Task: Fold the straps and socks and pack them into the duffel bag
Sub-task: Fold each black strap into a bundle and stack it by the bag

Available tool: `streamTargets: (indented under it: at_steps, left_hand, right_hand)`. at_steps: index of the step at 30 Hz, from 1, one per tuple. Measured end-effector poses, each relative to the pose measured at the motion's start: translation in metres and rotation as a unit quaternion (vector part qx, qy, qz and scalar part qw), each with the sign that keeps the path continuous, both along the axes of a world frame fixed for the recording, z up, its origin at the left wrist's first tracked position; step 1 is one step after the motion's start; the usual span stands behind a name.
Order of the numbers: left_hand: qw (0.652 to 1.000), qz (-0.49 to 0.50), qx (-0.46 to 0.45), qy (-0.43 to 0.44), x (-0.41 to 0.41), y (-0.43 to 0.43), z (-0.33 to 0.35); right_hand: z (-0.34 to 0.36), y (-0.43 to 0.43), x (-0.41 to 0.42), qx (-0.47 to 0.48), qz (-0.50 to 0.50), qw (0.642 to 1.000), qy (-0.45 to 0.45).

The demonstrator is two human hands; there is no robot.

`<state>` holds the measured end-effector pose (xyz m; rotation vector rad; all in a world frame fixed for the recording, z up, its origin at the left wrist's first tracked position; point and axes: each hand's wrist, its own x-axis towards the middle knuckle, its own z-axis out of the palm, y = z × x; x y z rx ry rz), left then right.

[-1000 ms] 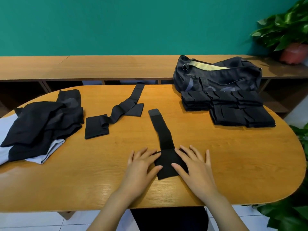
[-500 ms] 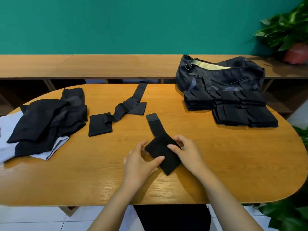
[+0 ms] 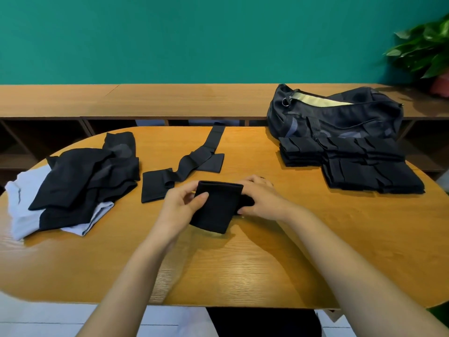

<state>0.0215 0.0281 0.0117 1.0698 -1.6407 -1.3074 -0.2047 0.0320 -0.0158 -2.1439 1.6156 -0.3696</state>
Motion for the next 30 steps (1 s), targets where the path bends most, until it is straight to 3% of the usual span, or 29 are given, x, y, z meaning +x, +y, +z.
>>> streamTargets:
  at_steps: [2,5,8,10,12,16,18,23,26,30]
  left_hand:
    - [1.000,0.013,-0.017,0.009,0.009,-0.012,0.004]
    - [0.997,0.051,-0.062,0.004,0.020,-0.027,0.006]
    - [0.973,0.067,-0.218,-0.021,0.016,-0.032,0.008]
    - [0.925,0.024,-0.373,-0.071,0.002,-0.022,-0.002]
    - [0.882,-0.034,-0.447,-0.145,-0.018,-0.003,-0.021]
    - [0.865,-0.184,-0.378,-0.272,-0.044,0.032,-0.064]
    - [0.878,-0.195,-0.342,-0.271,-0.043,0.037,-0.075]
    - [0.914,-0.075,-0.322,-0.235,-0.023,0.026,-0.086]
    - [0.909,-0.099,-0.300,-0.272,-0.022,0.023,-0.091]
    - [0.894,-0.087,-0.312,-0.311,-0.029,0.032,-0.095]
  right_hand:
    - [0.001,-0.007,-0.008,0.006,0.006,0.994,0.109]
    - [0.006,-0.013,-0.027,-0.030,-0.084,0.979,0.184]
    - [0.013,-0.024,-0.032,-0.182,-0.231,0.950,0.103]
    - [0.014,-0.036,-0.030,-0.279,-0.268,0.922,0.001]
    - [0.010,-0.047,-0.031,-0.272,-0.258,0.925,-0.064]
    - [-0.017,-0.045,-0.043,-0.089,-0.239,0.965,0.066]
    - [-0.028,-0.028,-0.049,-0.042,-0.251,0.964,0.078]
    - [-0.038,0.038,-0.036,-0.132,-0.266,0.955,-0.017]
    - [-0.046,0.075,-0.017,-0.134,-0.227,0.963,-0.055]
    - [-0.053,0.102,-0.003,-0.108,-0.223,0.968,-0.032]
